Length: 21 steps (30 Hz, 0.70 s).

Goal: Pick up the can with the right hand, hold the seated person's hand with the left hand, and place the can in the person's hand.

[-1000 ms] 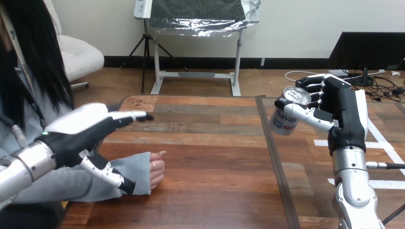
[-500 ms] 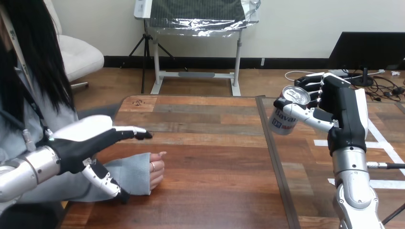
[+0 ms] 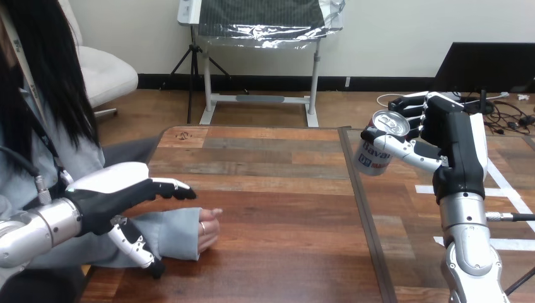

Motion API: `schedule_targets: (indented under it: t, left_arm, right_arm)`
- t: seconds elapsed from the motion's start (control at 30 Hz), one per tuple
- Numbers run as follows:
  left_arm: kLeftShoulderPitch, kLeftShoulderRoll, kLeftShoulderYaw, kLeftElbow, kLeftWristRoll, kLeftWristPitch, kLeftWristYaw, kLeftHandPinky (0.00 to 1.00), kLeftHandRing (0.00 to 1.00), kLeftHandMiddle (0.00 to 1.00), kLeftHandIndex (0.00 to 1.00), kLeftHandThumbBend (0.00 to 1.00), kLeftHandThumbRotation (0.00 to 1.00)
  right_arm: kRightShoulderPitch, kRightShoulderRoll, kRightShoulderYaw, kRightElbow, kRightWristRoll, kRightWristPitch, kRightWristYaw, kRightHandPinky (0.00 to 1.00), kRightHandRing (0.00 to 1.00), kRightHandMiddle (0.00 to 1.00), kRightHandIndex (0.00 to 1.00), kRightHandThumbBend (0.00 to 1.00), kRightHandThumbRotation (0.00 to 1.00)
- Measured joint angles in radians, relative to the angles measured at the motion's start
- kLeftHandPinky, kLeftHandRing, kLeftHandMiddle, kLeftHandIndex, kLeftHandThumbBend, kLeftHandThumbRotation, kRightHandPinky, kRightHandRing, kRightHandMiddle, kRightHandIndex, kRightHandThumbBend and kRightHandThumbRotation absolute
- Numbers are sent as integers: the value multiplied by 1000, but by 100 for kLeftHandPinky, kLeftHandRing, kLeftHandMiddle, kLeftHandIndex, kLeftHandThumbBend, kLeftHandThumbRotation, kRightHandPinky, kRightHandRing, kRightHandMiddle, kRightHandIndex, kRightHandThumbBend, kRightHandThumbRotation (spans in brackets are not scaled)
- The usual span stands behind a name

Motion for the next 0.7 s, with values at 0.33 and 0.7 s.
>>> schedule_targets:
  t: [0.33, 0.7]
  left_arm:
    - [-41, -1, -41, 80, 32, -1, 17, 79, 84, 84, 83, 100, 18]
    - [-71, -4, -86, 182, 72, -8, 82, 79, 84, 84, 84, 100, 21]
  right_arm:
    - [29, 5, 1, -63, 1, 22, 8, 32, 37, 45, 46, 69, 0]
    - [53, 6, 1, -96, 1, 23, 17, 31, 37, 45, 46, 70, 0]
